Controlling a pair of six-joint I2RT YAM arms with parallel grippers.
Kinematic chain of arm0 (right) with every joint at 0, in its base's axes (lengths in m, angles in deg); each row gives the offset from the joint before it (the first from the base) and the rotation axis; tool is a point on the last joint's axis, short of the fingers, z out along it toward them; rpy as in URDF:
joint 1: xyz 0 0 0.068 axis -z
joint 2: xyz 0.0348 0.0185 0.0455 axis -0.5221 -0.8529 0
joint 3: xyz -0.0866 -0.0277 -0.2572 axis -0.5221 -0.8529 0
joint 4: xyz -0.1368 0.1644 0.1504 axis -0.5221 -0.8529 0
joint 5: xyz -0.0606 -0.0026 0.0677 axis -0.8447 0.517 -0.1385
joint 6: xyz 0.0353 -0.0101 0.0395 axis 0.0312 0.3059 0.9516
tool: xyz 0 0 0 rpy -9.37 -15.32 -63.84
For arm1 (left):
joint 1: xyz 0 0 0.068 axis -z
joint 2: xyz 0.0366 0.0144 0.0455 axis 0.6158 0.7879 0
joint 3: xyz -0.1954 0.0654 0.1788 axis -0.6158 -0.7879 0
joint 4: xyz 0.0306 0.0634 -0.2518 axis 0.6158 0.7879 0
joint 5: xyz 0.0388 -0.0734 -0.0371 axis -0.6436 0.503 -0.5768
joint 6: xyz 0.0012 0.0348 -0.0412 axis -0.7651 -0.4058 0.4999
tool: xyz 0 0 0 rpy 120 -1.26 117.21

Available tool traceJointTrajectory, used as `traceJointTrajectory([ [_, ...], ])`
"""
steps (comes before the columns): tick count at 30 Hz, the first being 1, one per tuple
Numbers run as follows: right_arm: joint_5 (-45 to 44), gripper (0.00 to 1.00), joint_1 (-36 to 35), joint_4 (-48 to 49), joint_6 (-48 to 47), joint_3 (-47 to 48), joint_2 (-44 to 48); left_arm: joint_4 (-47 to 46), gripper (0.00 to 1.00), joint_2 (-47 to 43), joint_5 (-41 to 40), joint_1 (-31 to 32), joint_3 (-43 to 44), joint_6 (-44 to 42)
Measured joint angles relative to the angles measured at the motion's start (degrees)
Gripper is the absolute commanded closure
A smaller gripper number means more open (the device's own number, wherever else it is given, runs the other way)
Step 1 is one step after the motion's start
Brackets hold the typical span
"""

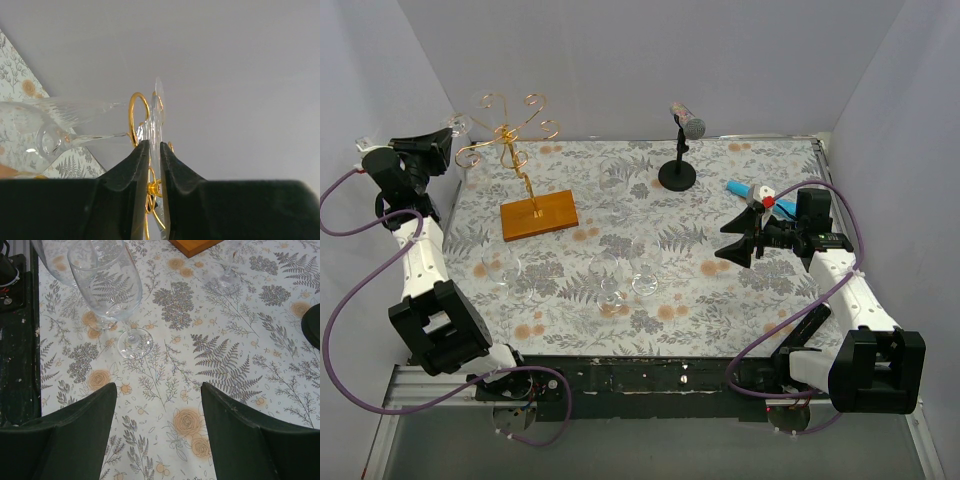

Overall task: Place the wine glass upside down on the wine glass rack
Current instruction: Turn the wine glass upside down at the wine rack.

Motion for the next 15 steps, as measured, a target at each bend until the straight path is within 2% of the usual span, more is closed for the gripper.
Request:
traceJointTrajectory([
  [6, 0.0, 0.24, 0.0, -0.04, -0.02, 0.0, 0.0, -0.44, 0.82, 0.0, 0.81, -0.04, -0.13, 0.04],
  [15, -0.02, 0.24, 0.0, -0.07, -0.04, 0.0, 0.0, -0.44, 0.62, -0.04, 1.18, -0.04, -0.31, 0.04],
])
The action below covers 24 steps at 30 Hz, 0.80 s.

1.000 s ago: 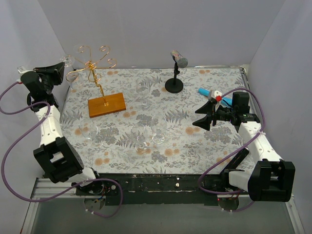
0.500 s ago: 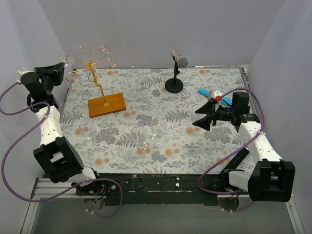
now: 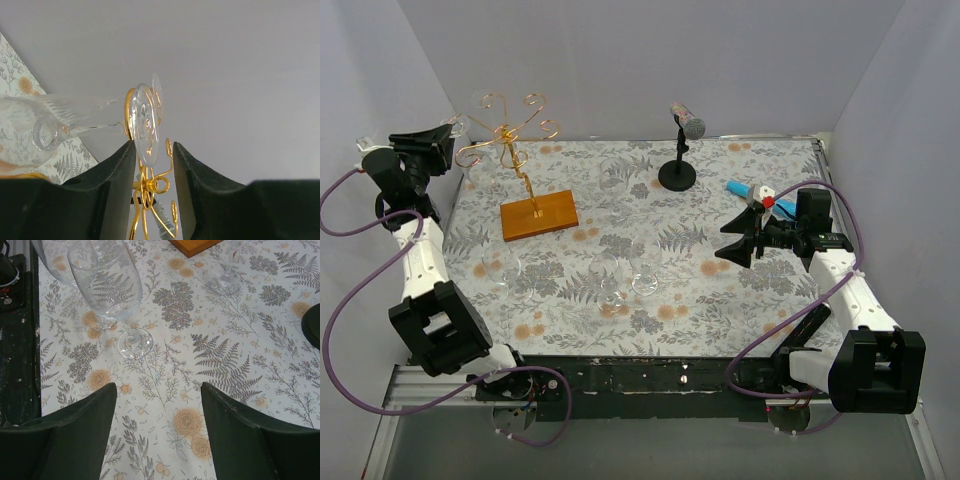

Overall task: Place the wine glass upside down on the wine glass rack
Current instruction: Turn the wine glass upside down at the wine rack, then pick up the wine glass at the center of the board.

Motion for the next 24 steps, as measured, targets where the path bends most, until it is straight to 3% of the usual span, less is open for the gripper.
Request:
traceJointTrajectory([
  [13, 0.0, 0.24, 0.0, -0.09, -0.17, 0.0, 0.0, 3.72, 0.29, -6.21, -1.18, -1.18, -0.74, -1.86],
  [17, 0.0, 0.24, 0.0, -0.26, -0.2, 0.0, 0.0, 6.23, 0.23, -8.31, -2.43, -1.38, -0.79, -4.61],
  [21, -0.13, 0.24, 0.0, -0.28, -0.48, 0.0, 0.0, 9.9, 0.05, -11.23, -3.56, -1.51, -0.85, -9.27],
  [24, -0.44, 0.24, 0.0, -0.31, -0.79, 0.0, 0.0, 12.96, 0.02, -14.05, -4.13, -1.49, -0.87, -13.6],
])
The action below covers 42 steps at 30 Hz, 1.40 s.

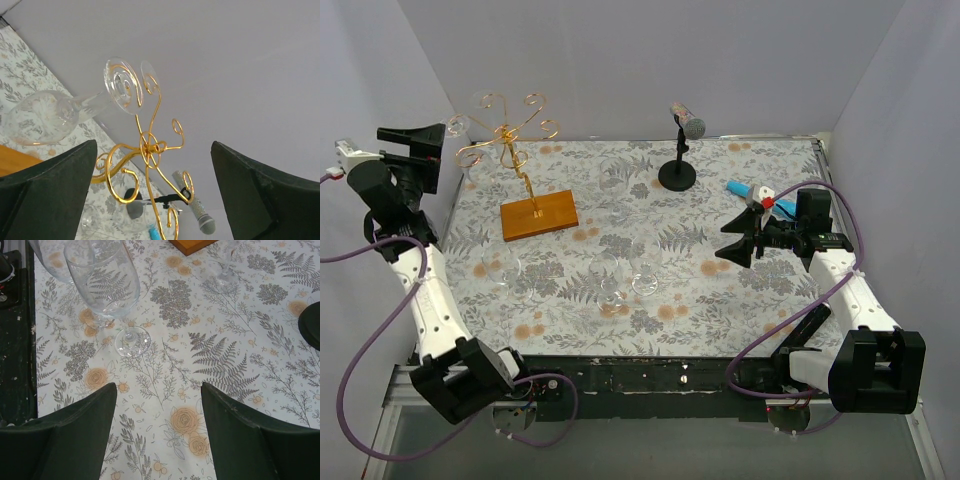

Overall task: Place the wine glass upside down on the wine glass rack
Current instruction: Pick up the wine glass at the center of the board.

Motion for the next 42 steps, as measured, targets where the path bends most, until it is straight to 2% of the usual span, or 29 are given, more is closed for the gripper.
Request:
traceJointTrajectory([
  [7, -1.36, 0.24, 0.0, -0.33, -1.05, 0.0, 0.07, 4.5, 0.02, -8.57, -0.46, 3.56, -2.19, -8.96],
  [14, -2.99, 0.24, 0.0, -1.01, -2.56, 0.0, 0.24, 7.58, 0.02, -12.81, 2.1, 9.03, -4.96, -14.32],
  [26, -2.54, 0.24, 0.04, -1.6, -5.62, 0.0, 0.24, 9.11, 0.02, -16.5, 15.63, 13.53, -8.5, -18.12],
  [42, -0.37, 0.24, 4.5, -3.67, -9.29, -0.13, -0.68, 10.93, 0.02, -22.84, 20.48, 17.16, -15.1, -25.83],
])
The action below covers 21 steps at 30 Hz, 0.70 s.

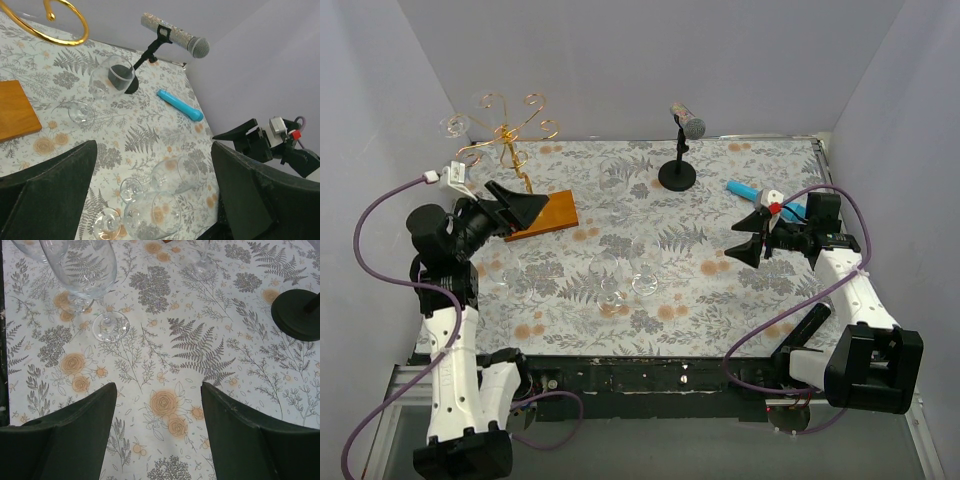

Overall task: Place the wine glass upside down on the wine glass rack
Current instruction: Pick up the wine glass at the center of the board.

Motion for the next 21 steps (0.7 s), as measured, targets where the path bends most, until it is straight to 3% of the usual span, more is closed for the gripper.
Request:
traceJointTrajectory([
  [10, -0.94, 0.24, 0.0, -0.35, -0.59, 0.0, 0.57, -0.31, 0.02, -5.22, 0.37, 2.84, -6.38, -5.44],
  [21, -2.91, 0.24, -0.02, -4.98, -4.07, 0.66, 2.56, -0.24, 0.02, -6.27, 0.35, 4.07, -6.95, -7.13],
])
